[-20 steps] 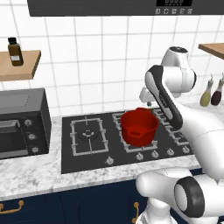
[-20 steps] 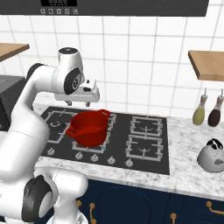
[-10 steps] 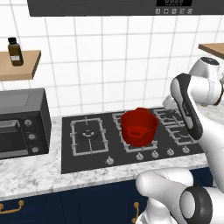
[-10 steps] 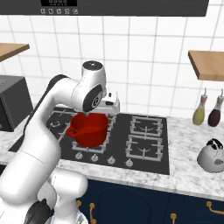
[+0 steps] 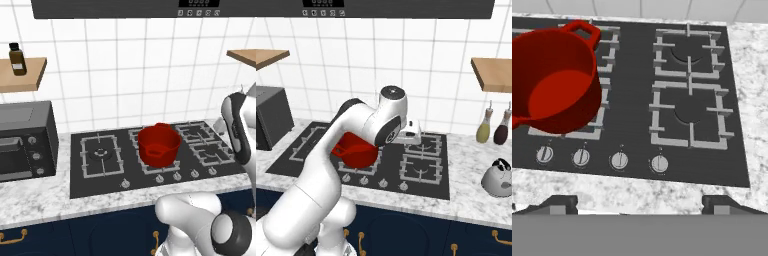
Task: Pick the kettle from the counter and place it on a stove burner. Then turn the burner on.
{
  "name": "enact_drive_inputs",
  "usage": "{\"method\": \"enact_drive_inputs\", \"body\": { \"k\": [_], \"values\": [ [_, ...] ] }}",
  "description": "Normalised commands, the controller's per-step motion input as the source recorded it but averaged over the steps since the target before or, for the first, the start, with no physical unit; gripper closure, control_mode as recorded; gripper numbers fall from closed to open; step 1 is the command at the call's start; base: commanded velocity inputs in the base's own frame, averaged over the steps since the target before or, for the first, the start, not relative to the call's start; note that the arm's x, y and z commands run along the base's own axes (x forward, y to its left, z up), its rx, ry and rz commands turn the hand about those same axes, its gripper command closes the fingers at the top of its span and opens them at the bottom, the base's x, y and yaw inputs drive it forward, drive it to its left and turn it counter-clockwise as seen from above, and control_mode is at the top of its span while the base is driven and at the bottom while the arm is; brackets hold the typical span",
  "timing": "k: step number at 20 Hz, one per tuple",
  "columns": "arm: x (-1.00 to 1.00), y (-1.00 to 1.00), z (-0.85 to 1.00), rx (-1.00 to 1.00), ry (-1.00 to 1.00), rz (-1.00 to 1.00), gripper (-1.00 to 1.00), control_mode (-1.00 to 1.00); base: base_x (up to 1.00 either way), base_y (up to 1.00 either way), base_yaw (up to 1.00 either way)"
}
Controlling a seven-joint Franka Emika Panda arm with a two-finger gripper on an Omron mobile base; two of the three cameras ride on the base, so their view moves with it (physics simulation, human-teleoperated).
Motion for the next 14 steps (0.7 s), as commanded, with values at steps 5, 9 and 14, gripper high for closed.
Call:
{"method": "enact_drive_inputs", "body": {
  "k": [5,9,14],
  "values": [
    [-0.09,-0.88,-0.32,-0.01,-0.07,-0.11,-1.00,-1.00,0.00,0.00,0.00],
    [0.00,-0.90,-0.09,0.00,-0.02,-0.09,-1.00,-1.00,0.00,0.00,0.00],
    [0.00,-0.79,-0.05,0.00,0.00,-0.08,-1.00,-1.00,0.00,0.00,0.00]
  ]
}}
